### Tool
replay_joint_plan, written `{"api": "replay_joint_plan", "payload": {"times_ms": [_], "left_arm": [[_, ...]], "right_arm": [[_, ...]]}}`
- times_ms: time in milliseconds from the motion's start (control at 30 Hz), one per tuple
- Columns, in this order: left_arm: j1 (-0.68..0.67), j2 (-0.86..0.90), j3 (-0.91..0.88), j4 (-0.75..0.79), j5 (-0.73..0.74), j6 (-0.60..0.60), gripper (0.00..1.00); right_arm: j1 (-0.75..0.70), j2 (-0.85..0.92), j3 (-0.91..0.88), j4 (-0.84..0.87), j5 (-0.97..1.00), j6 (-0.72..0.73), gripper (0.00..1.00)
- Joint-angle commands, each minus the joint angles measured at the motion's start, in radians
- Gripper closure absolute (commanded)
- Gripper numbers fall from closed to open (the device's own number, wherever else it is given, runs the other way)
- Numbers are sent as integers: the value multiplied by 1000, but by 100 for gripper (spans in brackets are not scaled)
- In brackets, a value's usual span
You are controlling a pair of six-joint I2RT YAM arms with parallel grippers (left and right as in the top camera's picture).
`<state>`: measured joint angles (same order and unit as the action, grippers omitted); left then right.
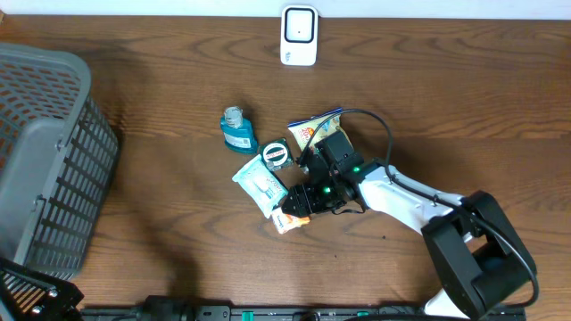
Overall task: Scan the item barcode
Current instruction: 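Reach the right gripper to the orange tissue pack and grasp it, then lift the orange tissue pack with the right gripper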
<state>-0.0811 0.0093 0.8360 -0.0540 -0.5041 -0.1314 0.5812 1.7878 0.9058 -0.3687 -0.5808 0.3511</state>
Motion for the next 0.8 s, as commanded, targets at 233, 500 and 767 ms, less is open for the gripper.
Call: {"api": "replay_joint_plan", "payload": {"times_ms": [233,500,767], "left_arm": [[3,-6,-4,3,-12,-2,2],[3,-6,-4,3,-12,-2,2],[3,-6,-5,3,-12,-2,2]], "right_arm": [[18,60,-16,-112,40,-1,54],[18,60,-16,-120,52,6,99],[-46,13,16,-210,-113,128,98]]}}
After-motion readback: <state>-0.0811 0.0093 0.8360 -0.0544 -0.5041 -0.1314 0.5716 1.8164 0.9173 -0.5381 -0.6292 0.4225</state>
